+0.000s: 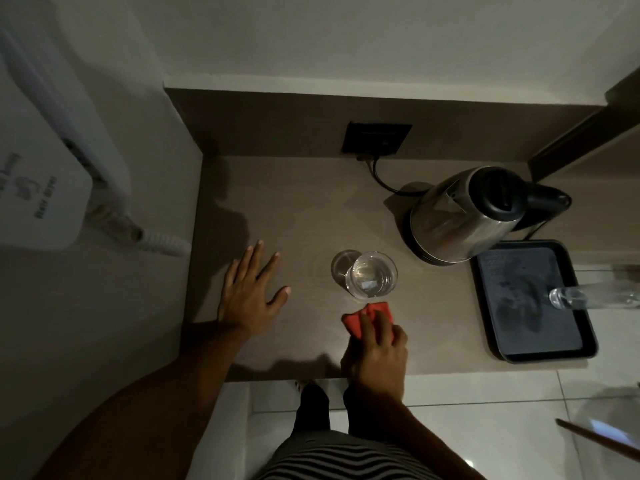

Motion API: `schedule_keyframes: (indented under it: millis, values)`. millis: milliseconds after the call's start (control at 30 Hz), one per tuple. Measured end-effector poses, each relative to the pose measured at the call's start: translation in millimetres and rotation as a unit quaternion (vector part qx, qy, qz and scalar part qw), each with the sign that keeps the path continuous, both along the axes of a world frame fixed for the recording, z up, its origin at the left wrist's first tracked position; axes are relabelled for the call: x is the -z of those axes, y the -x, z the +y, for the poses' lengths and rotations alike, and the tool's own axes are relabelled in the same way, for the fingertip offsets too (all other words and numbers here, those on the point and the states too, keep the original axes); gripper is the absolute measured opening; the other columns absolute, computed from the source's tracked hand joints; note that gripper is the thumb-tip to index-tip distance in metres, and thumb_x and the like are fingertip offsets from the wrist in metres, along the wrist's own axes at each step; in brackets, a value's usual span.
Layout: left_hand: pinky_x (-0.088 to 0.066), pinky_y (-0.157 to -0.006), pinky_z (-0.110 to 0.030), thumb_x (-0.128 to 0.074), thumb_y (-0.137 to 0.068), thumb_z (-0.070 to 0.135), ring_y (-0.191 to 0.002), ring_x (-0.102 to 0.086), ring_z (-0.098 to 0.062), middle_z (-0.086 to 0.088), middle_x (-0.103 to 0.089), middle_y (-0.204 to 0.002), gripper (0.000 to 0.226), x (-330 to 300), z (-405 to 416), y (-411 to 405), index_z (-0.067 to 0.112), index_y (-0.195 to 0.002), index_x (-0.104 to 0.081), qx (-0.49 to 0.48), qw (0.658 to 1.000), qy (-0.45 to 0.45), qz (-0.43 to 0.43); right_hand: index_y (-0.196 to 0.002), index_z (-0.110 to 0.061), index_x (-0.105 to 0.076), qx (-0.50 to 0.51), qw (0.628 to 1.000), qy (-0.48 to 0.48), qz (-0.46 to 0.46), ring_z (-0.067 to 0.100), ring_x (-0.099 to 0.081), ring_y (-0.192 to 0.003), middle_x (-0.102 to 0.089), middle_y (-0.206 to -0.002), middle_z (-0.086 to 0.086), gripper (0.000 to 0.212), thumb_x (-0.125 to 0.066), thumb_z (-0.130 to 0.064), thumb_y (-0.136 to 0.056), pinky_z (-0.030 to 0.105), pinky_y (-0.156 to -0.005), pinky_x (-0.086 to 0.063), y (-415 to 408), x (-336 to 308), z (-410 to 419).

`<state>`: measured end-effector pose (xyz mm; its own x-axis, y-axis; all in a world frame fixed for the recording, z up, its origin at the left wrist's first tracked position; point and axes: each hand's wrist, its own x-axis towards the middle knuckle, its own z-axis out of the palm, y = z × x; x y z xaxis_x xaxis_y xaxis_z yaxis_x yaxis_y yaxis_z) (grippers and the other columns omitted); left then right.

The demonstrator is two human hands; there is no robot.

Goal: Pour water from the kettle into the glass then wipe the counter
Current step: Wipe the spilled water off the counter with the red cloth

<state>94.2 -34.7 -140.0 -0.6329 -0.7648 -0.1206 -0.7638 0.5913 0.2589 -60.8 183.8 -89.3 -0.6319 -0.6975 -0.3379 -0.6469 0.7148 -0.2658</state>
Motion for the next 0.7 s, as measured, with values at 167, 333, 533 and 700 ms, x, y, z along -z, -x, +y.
schedule_keyframes:
  millis: [167,333,533,700]
  values:
    - [-0.010,-0.123,-0.044,-0.031,-0.088,0.070,-0.155,-0.006,-0.019,0.000,-0.008,-0.169,0.077,-2,0,1,0.036,-0.156,-0.020,-0.003,1.000,-0.004,0.001,-0.150,-0.021,-0.032,-0.072,0.996,0.004,-0.045,0.040,-0.032,-0.132,-0.030,-0.157,0.011,0.072,-0.062,-0.036,-0.087,0.050,-0.104,-0.042,-18,0,-24]
    - [-0.012,-0.122,-0.046,-0.034,-0.088,0.070,-0.155,-0.008,-0.018,0.000,-0.010,-0.169,0.076,1,-1,0,0.035,-0.155,-0.025,-0.006,1.000,-0.005,0.014,-0.149,-0.017,-0.032,-0.162,0.984,0.018,-0.069,0.042,-0.033,-0.133,-0.033,-0.156,0.014,0.087,-0.058,-0.064,-0.080,0.053,-0.102,-0.043,-33,-3,-47]
    - [-0.014,-0.122,-0.047,-0.035,-0.088,0.071,-0.155,-0.010,-0.020,0.000,-0.010,-0.169,0.077,6,-2,-2,0.035,-0.155,-0.024,0.002,1.000,0.000,0.013,-0.133,-0.014,-0.059,-0.271,0.962,0.036,-0.007,0.043,-0.060,-0.114,-0.059,-0.136,0.017,0.066,-0.079,-0.031,-0.072,0.050,-0.078,-0.058,-21,-3,-23]
    - [-0.013,-0.122,-0.044,-0.035,-0.088,0.071,-0.155,-0.008,-0.018,0.002,-0.010,-0.169,0.076,6,-2,-3,0.035,-0.154,-0.025,0.003,1.000,0.003,0.017,-0.135,-0.018,-0.057,-0.356,0.931,0.020,0.074,0.039,-0.063,-0.111,-0.061,-0.135,0.015,0.066,-0.064,-0.029,-0.070,0.043,-0.074,-0.058,21,-1,12]
